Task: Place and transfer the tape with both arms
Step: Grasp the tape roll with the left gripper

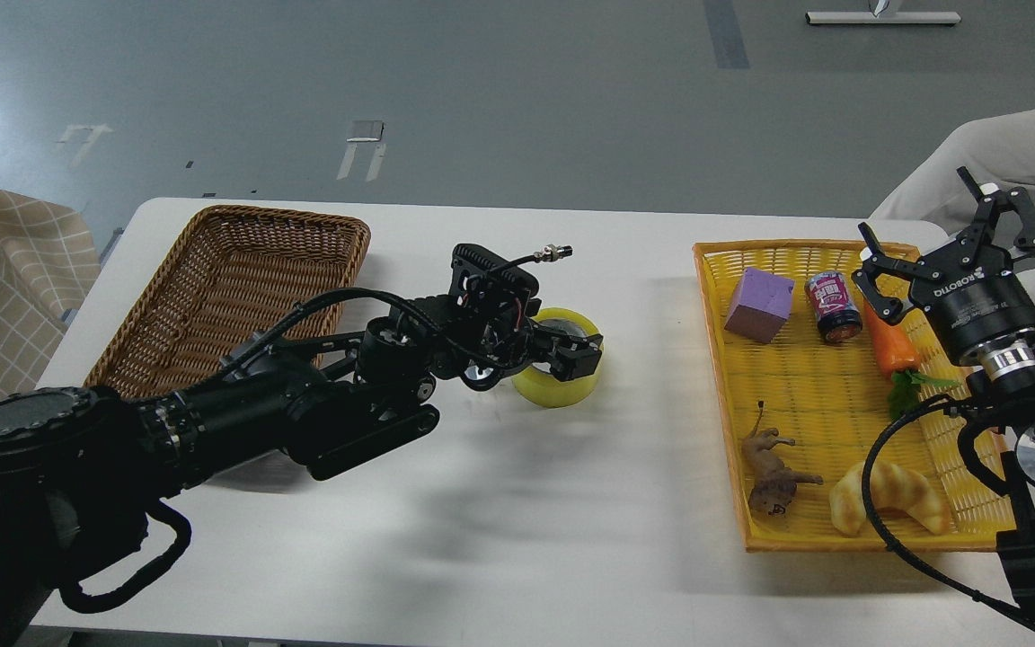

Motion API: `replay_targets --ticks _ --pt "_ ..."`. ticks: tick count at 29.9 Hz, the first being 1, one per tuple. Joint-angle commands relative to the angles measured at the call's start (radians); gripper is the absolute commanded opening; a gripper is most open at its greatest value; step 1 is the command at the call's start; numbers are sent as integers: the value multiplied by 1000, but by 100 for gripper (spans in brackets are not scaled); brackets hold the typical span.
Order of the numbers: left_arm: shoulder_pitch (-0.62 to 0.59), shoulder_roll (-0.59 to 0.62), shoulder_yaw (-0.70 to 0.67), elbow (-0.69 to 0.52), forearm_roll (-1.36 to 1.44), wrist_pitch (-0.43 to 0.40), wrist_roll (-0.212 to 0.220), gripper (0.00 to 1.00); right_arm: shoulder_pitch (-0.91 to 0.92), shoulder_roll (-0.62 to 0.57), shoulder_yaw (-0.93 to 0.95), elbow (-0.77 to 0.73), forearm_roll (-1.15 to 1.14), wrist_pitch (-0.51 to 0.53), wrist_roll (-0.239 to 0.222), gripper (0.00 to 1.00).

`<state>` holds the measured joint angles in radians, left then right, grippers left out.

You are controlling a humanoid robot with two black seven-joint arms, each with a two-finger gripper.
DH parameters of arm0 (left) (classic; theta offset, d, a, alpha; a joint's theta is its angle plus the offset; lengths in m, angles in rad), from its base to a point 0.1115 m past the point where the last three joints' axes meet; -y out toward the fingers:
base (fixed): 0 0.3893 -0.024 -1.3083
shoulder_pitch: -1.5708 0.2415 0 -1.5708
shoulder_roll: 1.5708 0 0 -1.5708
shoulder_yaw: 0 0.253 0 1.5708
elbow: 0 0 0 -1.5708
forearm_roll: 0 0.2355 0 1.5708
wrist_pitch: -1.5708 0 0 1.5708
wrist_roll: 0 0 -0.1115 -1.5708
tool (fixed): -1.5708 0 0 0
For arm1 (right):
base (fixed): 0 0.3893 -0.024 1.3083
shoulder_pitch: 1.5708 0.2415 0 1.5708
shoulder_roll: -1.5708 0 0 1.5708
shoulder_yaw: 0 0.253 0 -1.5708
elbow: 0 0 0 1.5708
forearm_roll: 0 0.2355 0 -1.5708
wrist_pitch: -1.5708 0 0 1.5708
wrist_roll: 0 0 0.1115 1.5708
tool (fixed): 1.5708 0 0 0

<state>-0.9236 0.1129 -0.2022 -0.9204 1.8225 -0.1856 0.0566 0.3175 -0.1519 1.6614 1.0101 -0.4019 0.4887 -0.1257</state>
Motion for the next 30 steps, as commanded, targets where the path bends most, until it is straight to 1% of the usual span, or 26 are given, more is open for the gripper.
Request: replay_targets --ticks 1,4,8,10,14,24,27,28,30 --pt "-9 1 0 0 0 0 0 98 -3 0 0 1 0 0 0 100" --pt "-15 1 1 2 1 0 2 98 -5 0 0 1 0 0 0 100" --pt "-15 -1 3 61 3 3 2 98 -3 2 0 1 0 0 0 100" --pt "-17 -1 3 71 1 3 2 98 -3 2 0 1 0 0 0 100" --pt "-9 -2 3 121 1 3 9 98 -5 3 0 1 0 0 0 100" --pt "5 -9 9 124 1 5 6 97 -5 3 -2 1 0 0 0 100" --pt "-1 -13 44 124 -2 9 5 95 -5 3 0 -1 0 0 0 100" --pt "-3 -13 52 126 -2 9 5 90 -5 3 0 -1 0 0 0 100" --pt "-1 -13 52 126 -2 9 2 86 -5 3 0 -1 0 0 0 100"
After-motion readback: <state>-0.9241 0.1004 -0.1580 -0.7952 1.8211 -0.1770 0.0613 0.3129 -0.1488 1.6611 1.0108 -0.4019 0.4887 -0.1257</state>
